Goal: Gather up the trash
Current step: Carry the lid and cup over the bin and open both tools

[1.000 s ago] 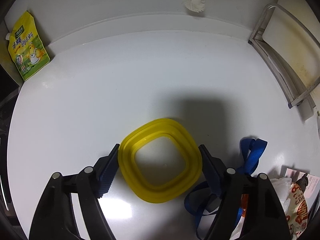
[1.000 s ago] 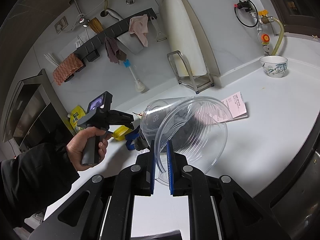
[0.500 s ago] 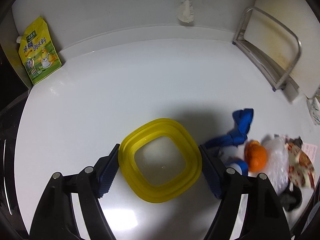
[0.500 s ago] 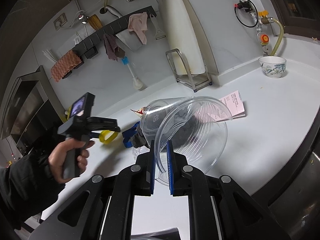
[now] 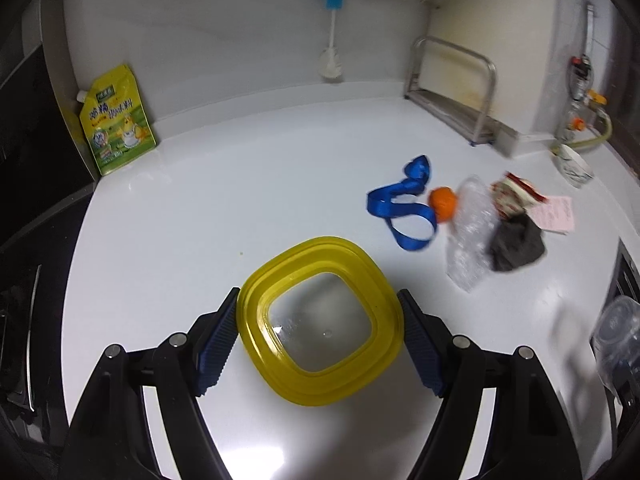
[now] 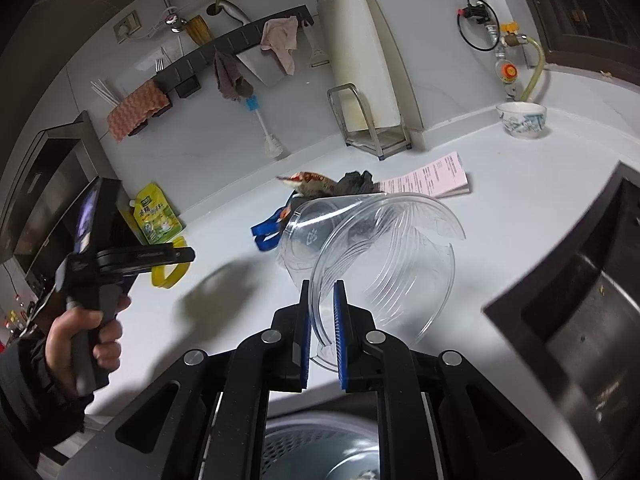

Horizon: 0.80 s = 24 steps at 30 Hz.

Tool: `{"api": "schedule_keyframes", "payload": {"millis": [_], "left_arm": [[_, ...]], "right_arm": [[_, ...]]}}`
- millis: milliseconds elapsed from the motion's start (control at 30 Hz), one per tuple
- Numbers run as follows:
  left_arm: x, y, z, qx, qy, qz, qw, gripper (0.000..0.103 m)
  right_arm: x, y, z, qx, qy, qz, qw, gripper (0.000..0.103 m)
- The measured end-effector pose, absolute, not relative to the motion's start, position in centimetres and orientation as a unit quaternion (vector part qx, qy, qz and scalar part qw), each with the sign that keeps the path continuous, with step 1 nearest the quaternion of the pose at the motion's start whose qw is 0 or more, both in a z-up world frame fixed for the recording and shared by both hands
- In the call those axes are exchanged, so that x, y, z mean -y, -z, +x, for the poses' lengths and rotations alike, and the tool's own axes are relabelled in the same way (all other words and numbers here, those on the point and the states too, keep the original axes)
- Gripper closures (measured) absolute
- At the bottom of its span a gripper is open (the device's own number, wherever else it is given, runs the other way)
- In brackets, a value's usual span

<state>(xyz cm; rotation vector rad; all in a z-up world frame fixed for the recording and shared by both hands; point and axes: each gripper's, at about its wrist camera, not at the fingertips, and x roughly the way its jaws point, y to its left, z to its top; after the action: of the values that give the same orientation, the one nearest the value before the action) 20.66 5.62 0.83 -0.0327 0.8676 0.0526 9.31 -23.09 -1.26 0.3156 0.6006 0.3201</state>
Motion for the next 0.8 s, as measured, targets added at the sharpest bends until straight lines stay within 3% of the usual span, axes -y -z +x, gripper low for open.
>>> {"api": "schedule_keyframes", "payload": {"millis": [567, 800], "left_arm": [[1.4, -2.0, 3.4, -0.333, 0.104, 0.072, 0.934, 0.029], [3.8, 1.0, -0.8, -0.353, 0.144, 0.061, 0.923, 0.029]], "right_arm": [[20.4, 3.0, -3.1, -0.32, -0.117, 0.125, 0.932, 0.093], [21.8, 5.2, -5.8, -0.342, -0.097, 0.136, 0.925, 0.093]]}}
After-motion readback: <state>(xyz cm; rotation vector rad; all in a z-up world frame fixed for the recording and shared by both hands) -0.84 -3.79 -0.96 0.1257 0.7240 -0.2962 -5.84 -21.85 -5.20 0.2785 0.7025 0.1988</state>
